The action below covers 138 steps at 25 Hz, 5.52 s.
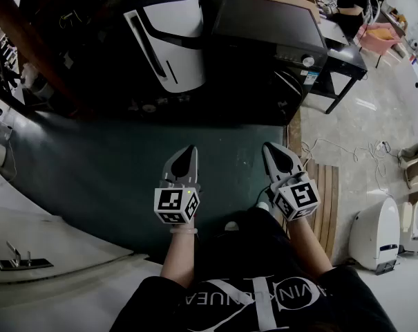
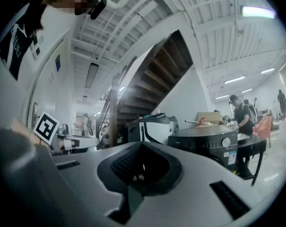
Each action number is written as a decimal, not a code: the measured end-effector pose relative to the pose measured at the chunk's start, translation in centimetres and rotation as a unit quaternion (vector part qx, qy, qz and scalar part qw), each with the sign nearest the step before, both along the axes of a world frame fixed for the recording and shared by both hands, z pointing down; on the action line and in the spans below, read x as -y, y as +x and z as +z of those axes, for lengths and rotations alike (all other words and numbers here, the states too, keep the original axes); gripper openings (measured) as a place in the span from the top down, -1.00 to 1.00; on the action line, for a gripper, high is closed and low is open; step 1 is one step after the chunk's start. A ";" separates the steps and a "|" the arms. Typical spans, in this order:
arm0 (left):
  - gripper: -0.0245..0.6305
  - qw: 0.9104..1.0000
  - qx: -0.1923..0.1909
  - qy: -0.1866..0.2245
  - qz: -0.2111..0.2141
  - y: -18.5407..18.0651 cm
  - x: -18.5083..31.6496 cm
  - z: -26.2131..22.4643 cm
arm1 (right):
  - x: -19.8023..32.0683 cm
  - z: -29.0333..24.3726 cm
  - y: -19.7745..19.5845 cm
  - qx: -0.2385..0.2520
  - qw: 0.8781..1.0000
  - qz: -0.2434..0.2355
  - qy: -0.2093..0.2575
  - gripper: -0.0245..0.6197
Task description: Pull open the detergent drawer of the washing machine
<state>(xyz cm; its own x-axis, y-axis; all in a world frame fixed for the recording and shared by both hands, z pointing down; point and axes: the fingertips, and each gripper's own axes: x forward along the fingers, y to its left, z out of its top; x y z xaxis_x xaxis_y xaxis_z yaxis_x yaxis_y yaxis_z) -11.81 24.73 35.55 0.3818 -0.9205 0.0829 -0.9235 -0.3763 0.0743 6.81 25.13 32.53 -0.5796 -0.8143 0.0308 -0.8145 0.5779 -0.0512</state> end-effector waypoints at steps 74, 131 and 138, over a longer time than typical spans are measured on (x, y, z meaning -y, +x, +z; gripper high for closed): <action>0.69 0.995 -0.020 -0.090 0.048 4.7 31.7 7.9 | 32.1 8.8 2.1 -0.011 0.996 -0.015 -0.092 0.89; 0.44 0.925 -0.305 -0.129 0.185 12.4 55.0 18.2 | 48.4 20.6 -1.0 0.017 0.990 0.060 -0.129 0.89; 0.40 0.907 -0.356 -0.126 0.186 12.9 55.9 17.9 | 48.8 21.1 -1.0 0.012 0.988 0.061 -0.139 0.89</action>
